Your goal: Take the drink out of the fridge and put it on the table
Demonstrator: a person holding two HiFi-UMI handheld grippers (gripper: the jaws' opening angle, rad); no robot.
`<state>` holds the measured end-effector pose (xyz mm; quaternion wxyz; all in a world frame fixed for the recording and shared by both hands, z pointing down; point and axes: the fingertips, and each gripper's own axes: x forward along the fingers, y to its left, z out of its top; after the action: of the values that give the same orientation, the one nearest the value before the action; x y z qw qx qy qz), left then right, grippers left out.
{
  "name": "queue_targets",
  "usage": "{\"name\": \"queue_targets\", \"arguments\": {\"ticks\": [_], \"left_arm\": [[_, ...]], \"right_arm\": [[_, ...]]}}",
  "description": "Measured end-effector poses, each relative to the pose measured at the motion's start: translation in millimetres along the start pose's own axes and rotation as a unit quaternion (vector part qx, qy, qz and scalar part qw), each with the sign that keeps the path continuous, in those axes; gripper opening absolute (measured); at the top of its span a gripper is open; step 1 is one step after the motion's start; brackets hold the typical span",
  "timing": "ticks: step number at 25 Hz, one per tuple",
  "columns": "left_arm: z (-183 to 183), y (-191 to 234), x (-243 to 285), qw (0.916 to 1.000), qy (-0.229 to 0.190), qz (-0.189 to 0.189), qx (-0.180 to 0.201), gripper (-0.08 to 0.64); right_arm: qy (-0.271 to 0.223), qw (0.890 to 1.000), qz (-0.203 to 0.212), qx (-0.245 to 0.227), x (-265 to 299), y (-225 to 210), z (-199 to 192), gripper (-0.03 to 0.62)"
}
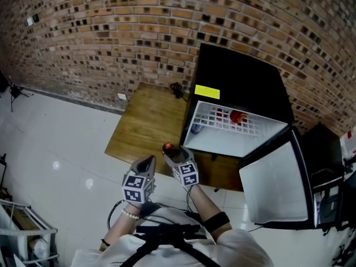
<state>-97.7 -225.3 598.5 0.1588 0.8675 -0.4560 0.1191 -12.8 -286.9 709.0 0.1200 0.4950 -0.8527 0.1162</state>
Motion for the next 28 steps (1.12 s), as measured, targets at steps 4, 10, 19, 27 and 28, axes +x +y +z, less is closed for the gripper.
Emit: {"name": "queue_targets", "arguments": {"ticks": [4,10,19,27,28], "left_arm": [[19,-19,-2,0.9998,-0.014,-0.008,-0.009,0.002],[31,-73,2,0.9990,-0.021,-0.039,-0.012,0.002],[27,-158,9,0.9954,-0.013,-0.094,0.008,0.002],[17,-184,7,0.9933,-0.007,-0.113,0.022,0.002],[17,-184,6,0.9931,-0.008,-0.114,0.025,0.003]], "right_arm": [[0.003,1.000,0.008,0.028,-52,-9,28,0.347],[0.003,0.998,-0.016,0.064,-139,-29,50,0.233],[0.008,0.991,-0.062,0.115,-243,-60,54,0.101],[-0.005,0.982,-0.130,0.139,-299,-80,46,0.000],[-0.005,0.981,-0.138,0.139,-304,-80,45,0.000]]}}
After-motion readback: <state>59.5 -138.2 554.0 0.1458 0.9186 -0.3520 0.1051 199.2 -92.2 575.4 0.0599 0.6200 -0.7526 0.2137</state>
